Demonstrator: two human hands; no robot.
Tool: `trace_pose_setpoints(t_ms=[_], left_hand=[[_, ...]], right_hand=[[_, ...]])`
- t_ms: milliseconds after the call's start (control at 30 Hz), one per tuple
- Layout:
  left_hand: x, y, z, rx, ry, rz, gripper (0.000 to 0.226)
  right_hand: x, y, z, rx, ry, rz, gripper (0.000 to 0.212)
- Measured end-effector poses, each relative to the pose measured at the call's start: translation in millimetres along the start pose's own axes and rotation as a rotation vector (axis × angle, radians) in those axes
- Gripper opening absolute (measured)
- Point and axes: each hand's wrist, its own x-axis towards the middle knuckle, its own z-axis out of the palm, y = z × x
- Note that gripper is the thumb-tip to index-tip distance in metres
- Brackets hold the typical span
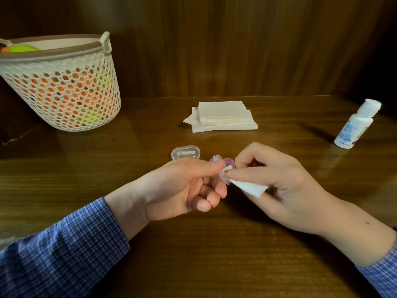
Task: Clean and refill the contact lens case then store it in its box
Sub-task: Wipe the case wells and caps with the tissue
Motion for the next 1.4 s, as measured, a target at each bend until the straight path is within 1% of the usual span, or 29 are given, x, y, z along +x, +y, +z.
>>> trace_pose_setpoints(t_ms=[100,200,267,300,367,433,500,567,633,700,733,800,867,1000,1067,1100,1133,1167,1200,1233,1267,1333,1400], left_hand=[[1.2,-3.7,3.0,0.090,0.080,0.086,0.027],[4.8,-11.5,7.0,0.205,0.192,0.235,0.022],[6.2,-16.2,8.2,0.323,0.272,0.333,0.016],[6.5,-17.9,8.5,0.389,0.303,0.370,0.017],[6.4,-19.6,8.6,0.503,0.340,0.416,0.020],[5.6,-20.6,8.0,0.589,0.352,0.445,0.015],[4.7,-21.9,8.4,0.646,0.350,0.470,0.011],[4.3,-22.5,8.8,0.657,0.328,0.489,0.008],[4.1,-20.6,7.7,0.635,0.307,0.480,0.011],[3.3,-15.9,5.8,0.551,0.286,0.450,0.018],[2.5,-13.6,4.8,0.485,0.275,0.433,0.020],[2.0,-10.4,3.2,0.346,0.238,0.393,0.022],[2.3,-9.7,2.3,0.260,0.196,0.356,0.021],[2.3,-10.0,2.2,0.213,0.126,0.314,0.021],[1.9,-10.2,3.0,0.205,0.114,0.302,0.024],[2.1,-10.7,3.4,0.204,0.114,0.302,0.025],[2.3,-11.5,3.6,0.206,0.117,0.304,0.025],[2.8,-12.0,3.7,0.209,0.120,0.303,0.025],[3.0,-12.5,3.7,0.211,0.120,0.297,0.026],[3.4,-12.6,3.9,0.208,0.114,0.288,0.027],[3.5,-12.6,4.3,0.198,0.103,0.278,0.027],[3.7,-12.1,5.4,0.161,0.070,0.263,0.024],[3.7,-11.5,5.9,0.103,0.043,0.255,0.020]], right_hand=[[1.6,-5.2,4.1,0.121,-0.013,0.131,0.027],[4.1,-9.8,1.9,0.259,-0.017,0.333,0.021],[5.8,-10.4,-1.1,0.320,-0.042,0.432,0.018],[6.3,-10.4,-2.4,0.353,-0.061,0.472,0.017],[6.7,-11.0,-4.4,0.438,-0.088,0.552,0.014],[6.3,-10.4,-5.8,0.536,-0.094,0.620,0.014],[6.3,-9.3,-7.5,0.682,-0.101,0.693,0.018],[8.4,-8.6,-10.4,0.942,-0.116,0.801,0.018],[11.4,-7.2,-14.4,1.248,-0.121,0.929,0.015],[12.0,-4.3,-18.2,1.466,-0.067,1.025,0.020],[12.0,-3.0,-19.7,1.527,-0.015,1.053,0.023],[12.8,-3.6,-21.7,1.575,0.060,1.065,0.028],[13.3,-5.3,-22.1,1.591,0.059,1.038,0.035],[12.0,-4.6,-20.9,1.480,0.085,1.027,0.029],[13.3,-7.9,-19.4,1.339,0.088,0.968,0.026],[13.7,-9.8,-17.9,1.216,0.114,0.916,0.022],[12.7,-11.1,-15.3,1.027,0.170,0.862,0.018],[10.9,-12.1,-12.0,0.755,0.267,0.807,0.014],[9.1,-13.2,-9.1,0.455,0.374,0.708,0.009],[8.2,-15.6,-6.5,0.232,0.435,0.580,0.004],[7.0,-17.7,-3.6,0.117,0.456,0.457,0.007],[3.9,-19.6,0.8,0.099,0.430,0.273,0.014],[2.1,-19.0,3.6,0.115,0.363,0.168,0.018]])
